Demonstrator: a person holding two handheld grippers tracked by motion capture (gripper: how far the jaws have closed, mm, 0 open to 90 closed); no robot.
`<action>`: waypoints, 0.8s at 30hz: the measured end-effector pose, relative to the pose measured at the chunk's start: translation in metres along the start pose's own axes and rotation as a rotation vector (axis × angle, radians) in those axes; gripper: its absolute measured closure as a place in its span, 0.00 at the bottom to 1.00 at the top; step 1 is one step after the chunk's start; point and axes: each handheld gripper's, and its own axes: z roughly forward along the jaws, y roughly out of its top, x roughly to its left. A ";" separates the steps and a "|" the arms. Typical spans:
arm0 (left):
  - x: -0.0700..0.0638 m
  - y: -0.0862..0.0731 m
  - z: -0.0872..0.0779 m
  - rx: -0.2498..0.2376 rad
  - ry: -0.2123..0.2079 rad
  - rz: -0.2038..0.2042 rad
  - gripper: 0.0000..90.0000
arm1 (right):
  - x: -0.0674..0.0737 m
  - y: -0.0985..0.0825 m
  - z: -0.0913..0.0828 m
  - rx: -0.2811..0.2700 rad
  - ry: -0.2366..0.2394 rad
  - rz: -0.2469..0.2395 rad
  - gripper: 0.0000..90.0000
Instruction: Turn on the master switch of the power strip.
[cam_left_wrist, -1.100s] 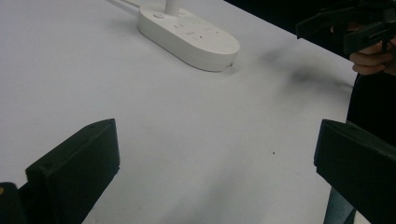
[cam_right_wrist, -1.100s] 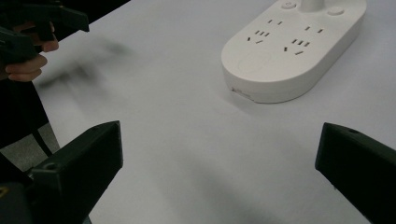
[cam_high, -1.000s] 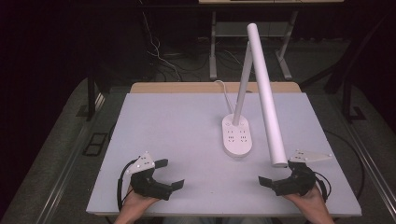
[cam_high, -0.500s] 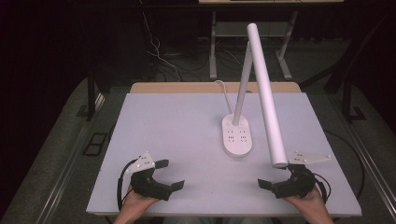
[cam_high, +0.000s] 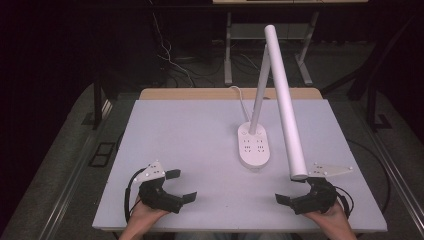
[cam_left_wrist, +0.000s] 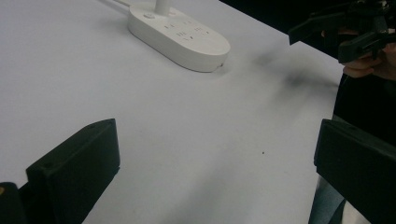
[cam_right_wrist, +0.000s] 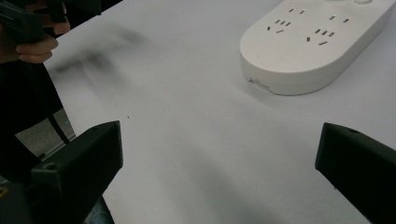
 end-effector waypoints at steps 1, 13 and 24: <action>0.000 0.001 0.000 0.003 -0.004 0.002 0.00 | 0.000 0.000 0.000 0.001 -0.001 0.000 0.00; -0.001 0.016 0.008 0.055 -0.032 0.008 0.00 | 0.000 0.000 0.000 -0.001 -0.010 -0.002 0.00; -0.002 0.034 0.022 0.106 -0.048 0.032 0.00 | -0.002 0.001 -0.003 -0.009 -0.015 0.005 0.00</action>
